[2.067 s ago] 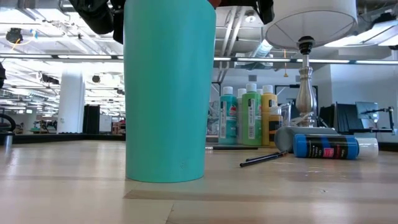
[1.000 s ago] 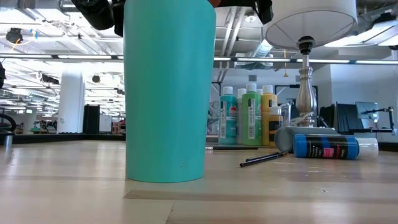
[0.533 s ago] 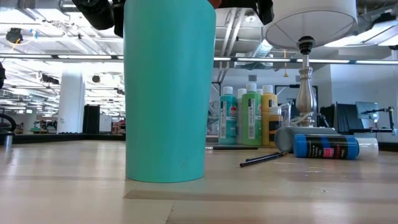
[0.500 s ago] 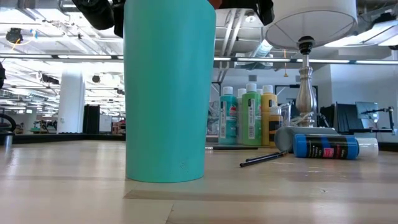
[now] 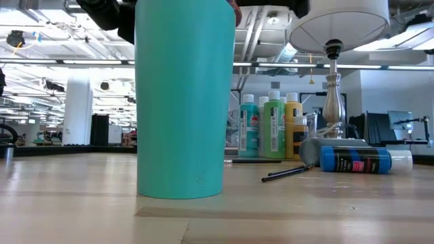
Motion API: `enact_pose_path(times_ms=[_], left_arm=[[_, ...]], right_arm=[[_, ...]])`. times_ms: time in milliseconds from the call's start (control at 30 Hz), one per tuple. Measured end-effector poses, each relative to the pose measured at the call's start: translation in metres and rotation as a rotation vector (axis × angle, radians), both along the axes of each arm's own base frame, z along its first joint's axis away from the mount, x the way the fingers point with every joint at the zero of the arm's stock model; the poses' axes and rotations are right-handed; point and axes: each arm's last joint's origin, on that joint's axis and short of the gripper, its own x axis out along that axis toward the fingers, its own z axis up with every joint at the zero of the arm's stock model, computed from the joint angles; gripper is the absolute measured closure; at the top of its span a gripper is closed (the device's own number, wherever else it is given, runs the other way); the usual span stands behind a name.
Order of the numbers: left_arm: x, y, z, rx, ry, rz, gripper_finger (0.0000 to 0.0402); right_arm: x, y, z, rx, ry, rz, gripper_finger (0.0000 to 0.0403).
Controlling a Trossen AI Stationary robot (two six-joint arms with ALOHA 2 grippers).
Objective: Pick & Place Paint Supplies
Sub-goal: Put the small orange paint bottle into the transparent bin
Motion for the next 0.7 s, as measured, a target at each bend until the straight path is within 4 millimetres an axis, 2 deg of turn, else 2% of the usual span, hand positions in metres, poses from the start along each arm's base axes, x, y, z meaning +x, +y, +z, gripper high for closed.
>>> enact_pose_path(times_ms=[167, 367, 467, 533, 700], left_arm=[[0.002, 0.001, -0.003, 0.087, 0.003, 0.216, 0.0351], [0.007, 0.008, -0.006, 0.116, 0.014, 0.350, 0.0350], [0.021, 0.013, -0.012, 0.116, 0.034, 0.389, 0.0349], [0.037, 0.015, -0.017, 0.119, 0.046, 0.396, 0.0349], [0.084, 0.019, -0.028, 0.127, 0.067, 0.397, 0.0349]], right_arm=[[-0.022, 0.026, -0.010, 0.055, 0.099, 0.066, 0.0107], [-0.053, 0.051, -0.018, -0.050, 0.074, -0.055, 0.0106], [-0.072, 0.062, -0.025, -0.126, 0.066, -0.071, 0.0106], [-0.080, 0.068, -0.028, -0.169, 0.064, -0.045, 0.0106], [-0.088, 0.076, -0.047, -0.252, 0.096, 0.124, 0.0106]])
